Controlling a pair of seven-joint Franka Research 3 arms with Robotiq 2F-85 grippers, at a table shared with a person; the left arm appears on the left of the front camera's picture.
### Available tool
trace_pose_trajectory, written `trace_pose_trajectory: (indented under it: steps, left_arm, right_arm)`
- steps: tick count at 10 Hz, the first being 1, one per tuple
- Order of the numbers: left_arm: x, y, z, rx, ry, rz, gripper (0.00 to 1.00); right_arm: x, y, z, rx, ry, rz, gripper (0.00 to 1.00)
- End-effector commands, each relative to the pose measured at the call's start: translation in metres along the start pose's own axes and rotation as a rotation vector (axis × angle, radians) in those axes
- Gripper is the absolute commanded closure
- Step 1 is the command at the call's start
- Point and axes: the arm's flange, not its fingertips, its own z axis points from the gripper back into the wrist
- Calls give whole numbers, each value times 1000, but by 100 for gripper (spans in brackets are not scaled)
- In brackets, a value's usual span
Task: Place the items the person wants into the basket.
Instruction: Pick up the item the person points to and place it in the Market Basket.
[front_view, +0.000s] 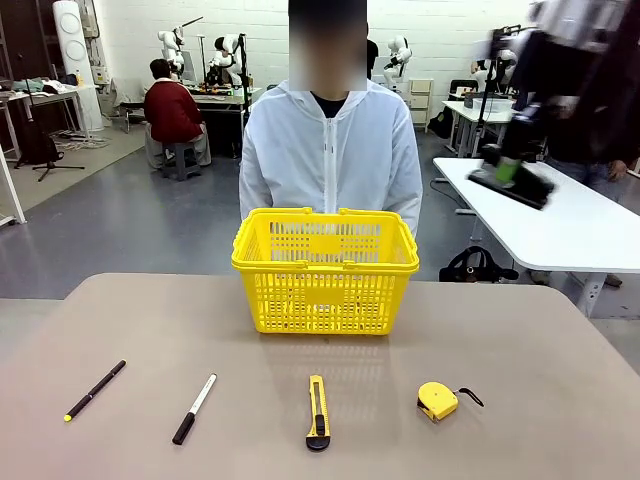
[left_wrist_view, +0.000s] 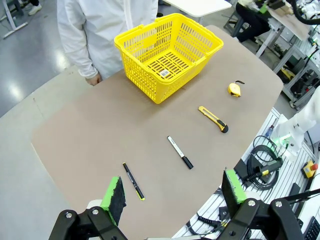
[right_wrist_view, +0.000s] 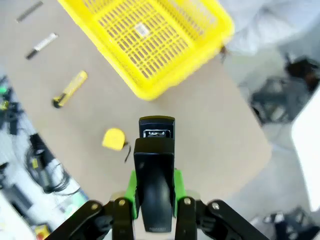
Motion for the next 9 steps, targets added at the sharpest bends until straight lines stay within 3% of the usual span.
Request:
trace_pose_trajectory:
  steps: [1,5,9]
  left_arm:
    - [-3,1,0,-1,-9,-10,0]
    - [-3,1,0,-1,-9,-10,0]
    - [-3,1,0,-1,-9,-10,0]
  right_arm:
    - [82,-23,-24,33,-3,225,100]
    - [174,-26,-117,161,-1,431,100]
    - [197,-13,-188,170,14,433,100]
